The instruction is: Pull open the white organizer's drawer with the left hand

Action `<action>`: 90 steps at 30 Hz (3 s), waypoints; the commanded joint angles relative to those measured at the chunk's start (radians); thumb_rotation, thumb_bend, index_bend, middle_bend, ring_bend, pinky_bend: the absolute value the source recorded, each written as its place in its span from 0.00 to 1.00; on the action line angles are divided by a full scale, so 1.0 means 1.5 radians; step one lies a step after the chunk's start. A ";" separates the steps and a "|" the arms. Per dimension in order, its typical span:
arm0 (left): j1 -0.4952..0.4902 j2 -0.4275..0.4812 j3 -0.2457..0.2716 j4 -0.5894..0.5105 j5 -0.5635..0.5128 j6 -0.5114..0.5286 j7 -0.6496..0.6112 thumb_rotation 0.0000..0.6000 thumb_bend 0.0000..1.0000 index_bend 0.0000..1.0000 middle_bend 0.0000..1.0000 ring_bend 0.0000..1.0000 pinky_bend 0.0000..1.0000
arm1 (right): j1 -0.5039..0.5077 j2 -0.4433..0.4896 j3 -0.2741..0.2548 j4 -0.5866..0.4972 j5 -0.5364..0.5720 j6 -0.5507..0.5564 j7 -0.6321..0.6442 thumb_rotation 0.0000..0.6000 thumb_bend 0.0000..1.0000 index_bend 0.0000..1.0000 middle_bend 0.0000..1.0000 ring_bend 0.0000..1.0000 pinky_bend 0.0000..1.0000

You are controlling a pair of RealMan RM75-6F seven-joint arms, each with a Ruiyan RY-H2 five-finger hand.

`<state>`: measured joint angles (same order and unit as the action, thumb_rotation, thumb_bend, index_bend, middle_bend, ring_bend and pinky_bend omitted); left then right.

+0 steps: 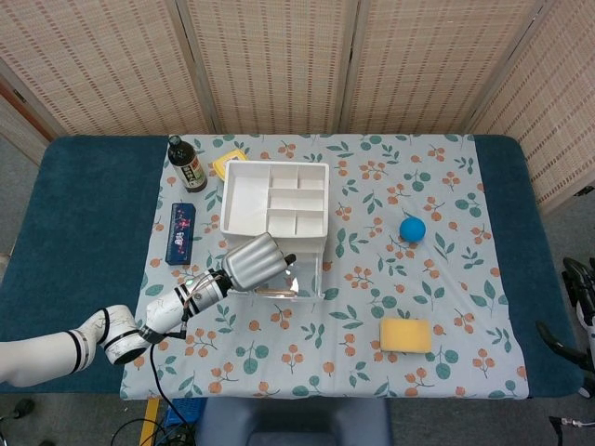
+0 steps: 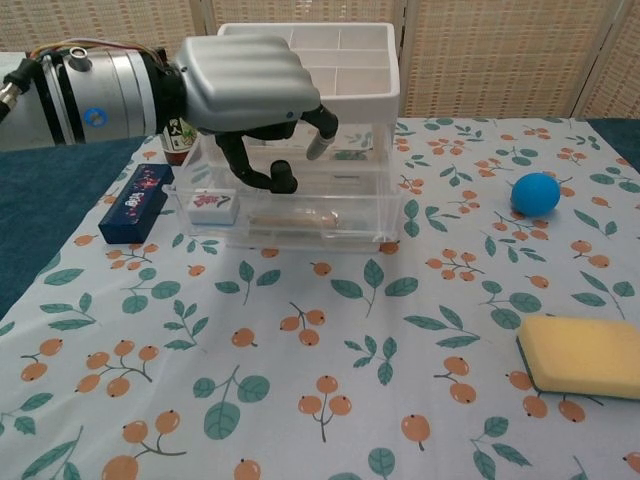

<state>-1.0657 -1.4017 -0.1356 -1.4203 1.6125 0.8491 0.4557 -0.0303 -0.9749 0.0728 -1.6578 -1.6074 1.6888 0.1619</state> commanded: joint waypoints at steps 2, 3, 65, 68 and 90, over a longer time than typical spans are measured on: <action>-0.001 -0.002 0.002 0.000 -0.003 0.001 0.004 1.00 0.17 0.45 0.93 0.99 1.00 | 0.001 -0.001 0.001 0.001 0.001 -0.001 0.001 1.00 0.26 0.00 0.10 0.00 0.01; -0.001 -0.002 0.003 0.001 -0.003 0.001 0.004 1.00 0.17 0.45 0.93 0.99 1.00 | 0.001 -0.001 0.001 0.001 0.000 -0.001 0.001 1.00 0.26 0.00 0.10 0.00 0.01; -0.021 -0.016 0.013 0.013 -0.044 -0.016 0.008 1.00 0.30 0.54 0.94 0.99 1.00 | -0.001 -0.002 0.001 0.002 0.001 0.000 -0.001 1.00 0.26 0.00 0.10 0.00 0.01; -0.021 -0.017 0.012 0.015 -0.043 -0.011 0.006 1.00 0.30 0.56 0.94 0.99 1.00 | -0.002 -0.003 0.001 0.002 0.002 0.000 -0.001 1.00 0.26 0.00 0.10 0.00 0.01; 0.062 0.110 0.025 -0.129 -0.021 0.104 0.003 1.00 0.30 0.59 0.94 0.99 1.00 | 0.004 -0.005 0.004 0.006 -0.007 0.000 0.006 1.00 0.26 0.00 0.11 0.00 0.01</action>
<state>-0.9921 -1.2576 -0.1061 -1.5923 1.5769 0.9864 0.4562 -0.0244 -0.9827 0.0780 -1.6482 -1.6173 1.6892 0.1711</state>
